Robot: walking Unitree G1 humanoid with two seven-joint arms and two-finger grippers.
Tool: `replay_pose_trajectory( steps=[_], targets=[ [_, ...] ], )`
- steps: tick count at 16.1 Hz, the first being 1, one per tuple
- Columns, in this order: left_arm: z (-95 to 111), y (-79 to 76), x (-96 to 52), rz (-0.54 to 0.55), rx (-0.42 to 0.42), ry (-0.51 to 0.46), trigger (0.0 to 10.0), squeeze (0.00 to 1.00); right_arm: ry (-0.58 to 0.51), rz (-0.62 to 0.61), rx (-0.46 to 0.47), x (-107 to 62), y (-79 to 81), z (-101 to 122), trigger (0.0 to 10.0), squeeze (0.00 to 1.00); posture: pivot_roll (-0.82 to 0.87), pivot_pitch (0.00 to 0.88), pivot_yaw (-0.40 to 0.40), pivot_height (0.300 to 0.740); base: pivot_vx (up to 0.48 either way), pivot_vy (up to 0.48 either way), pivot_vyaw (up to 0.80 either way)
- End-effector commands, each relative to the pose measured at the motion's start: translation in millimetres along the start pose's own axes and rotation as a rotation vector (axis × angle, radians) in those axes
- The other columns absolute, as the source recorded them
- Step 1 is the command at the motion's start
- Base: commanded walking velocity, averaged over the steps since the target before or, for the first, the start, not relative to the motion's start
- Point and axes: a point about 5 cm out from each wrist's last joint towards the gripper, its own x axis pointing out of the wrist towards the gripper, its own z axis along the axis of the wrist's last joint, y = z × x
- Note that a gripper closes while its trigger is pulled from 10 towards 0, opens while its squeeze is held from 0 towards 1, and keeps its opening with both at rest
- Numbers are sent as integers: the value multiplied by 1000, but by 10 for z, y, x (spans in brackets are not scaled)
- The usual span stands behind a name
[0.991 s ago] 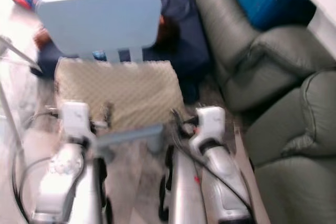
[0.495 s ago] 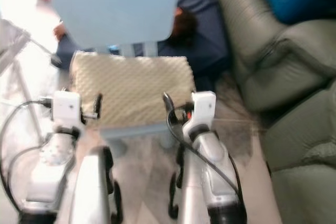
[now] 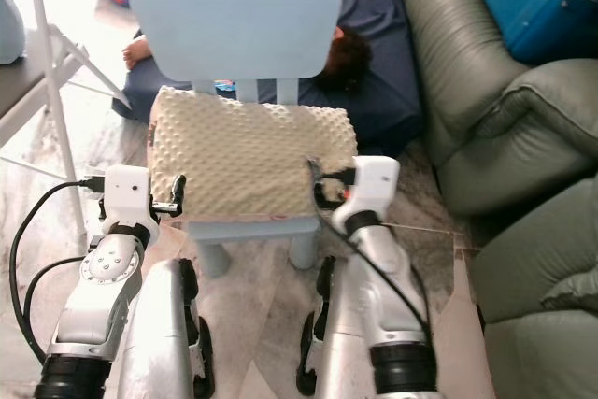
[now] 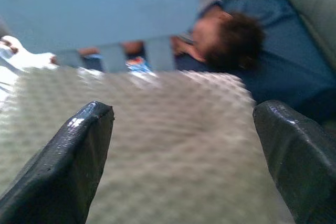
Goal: Move the pillow to the sofa
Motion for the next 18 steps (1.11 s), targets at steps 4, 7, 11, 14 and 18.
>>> replay_pose_trajectory(
  steps=[4, 7, 11, 14, 18],
  targets=[
    [25, 137, 41, 47, -6, -8, 10000, 0, 19, -24, 30, -51, 17, -105, 10000, 0, 50, 241, -67, 515, 0, 0, 0],
    [1, 158, 64, 71, 30, -10, 10000, 0, 52, -5, 23, -98, 42, -222, 10000, 0, 51, 259, -66, 480, 0, 0, 0],
    [54, 199, 102, 110, 20, -32, 10000, 0, 68, 81, 2, -5, 65, -188, 10000, 0, 61, 271, -79, 475, 0, 0, 0],
    [79, 244, 130, 87, 14, -43, 10000, 0, 40, 78, 4, 44, 52, -115, 10000, 0, 55, 296, -63, 475, 0, 0, 0],
    [21, 283, 148, 121, 33, -14, 10000, 1000, 18, 106, -29, 31, 86, -102, 10000, 1000, 46, 319, -58, 475, 0, 0, 0]
  ],
)
